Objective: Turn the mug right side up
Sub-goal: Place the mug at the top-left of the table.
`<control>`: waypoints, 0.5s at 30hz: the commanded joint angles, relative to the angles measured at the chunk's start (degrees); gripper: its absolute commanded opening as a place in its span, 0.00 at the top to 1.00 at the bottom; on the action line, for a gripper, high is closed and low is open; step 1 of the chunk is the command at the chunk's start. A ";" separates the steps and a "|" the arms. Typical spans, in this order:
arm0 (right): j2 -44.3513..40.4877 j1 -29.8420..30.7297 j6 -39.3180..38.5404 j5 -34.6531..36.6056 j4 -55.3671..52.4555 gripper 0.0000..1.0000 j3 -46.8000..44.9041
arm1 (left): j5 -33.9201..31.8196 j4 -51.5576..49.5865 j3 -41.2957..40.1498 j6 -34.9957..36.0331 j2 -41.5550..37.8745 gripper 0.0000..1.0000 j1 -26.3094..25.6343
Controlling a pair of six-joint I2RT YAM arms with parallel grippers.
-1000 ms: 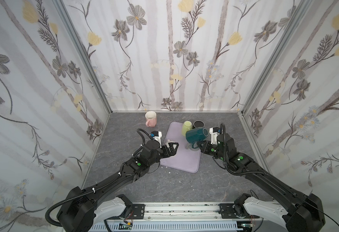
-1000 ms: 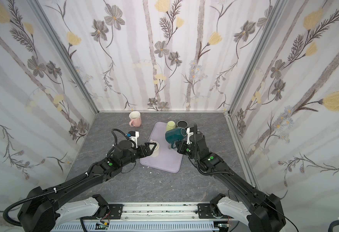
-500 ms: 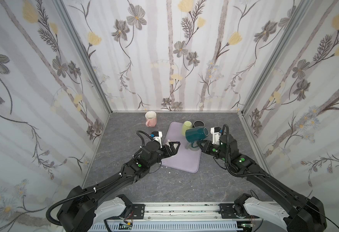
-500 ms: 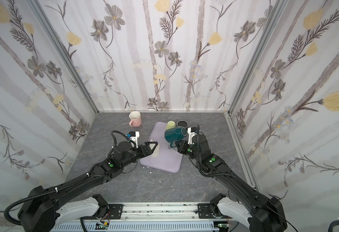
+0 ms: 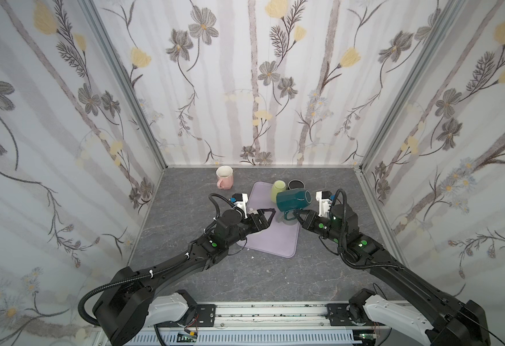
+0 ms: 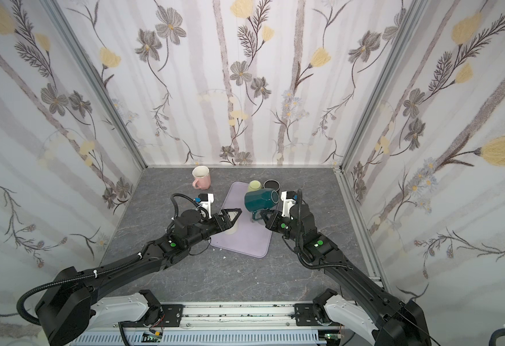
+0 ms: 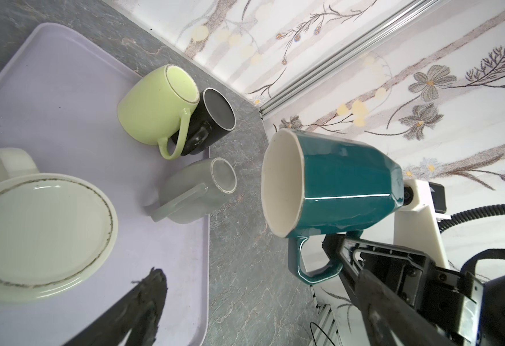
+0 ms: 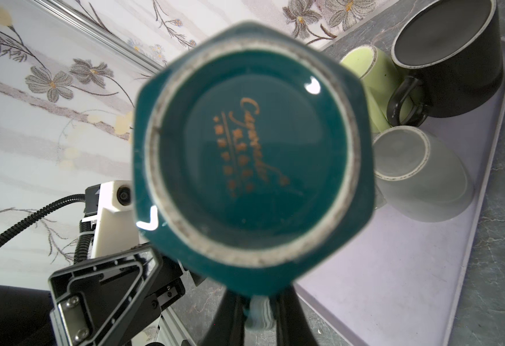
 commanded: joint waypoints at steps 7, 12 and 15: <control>-3.30 -0.56 2.33 -1.57 12.78 0.98 -1.85 | 0.87 8.69 1.80 -1.43 1.70 0.06 -1.53; -4.66 -0.77 3.02 -1.66 15.28 0.98 -2.77 | 2.94 12.10 2.86 -2.58 4.85 0.13 -2.28; -5.14 -0.87 2.96 -1.96 15.70 0.97 -2.67 | 4.93 13.80 3.83 -2.87 6.63 0.17 -2.66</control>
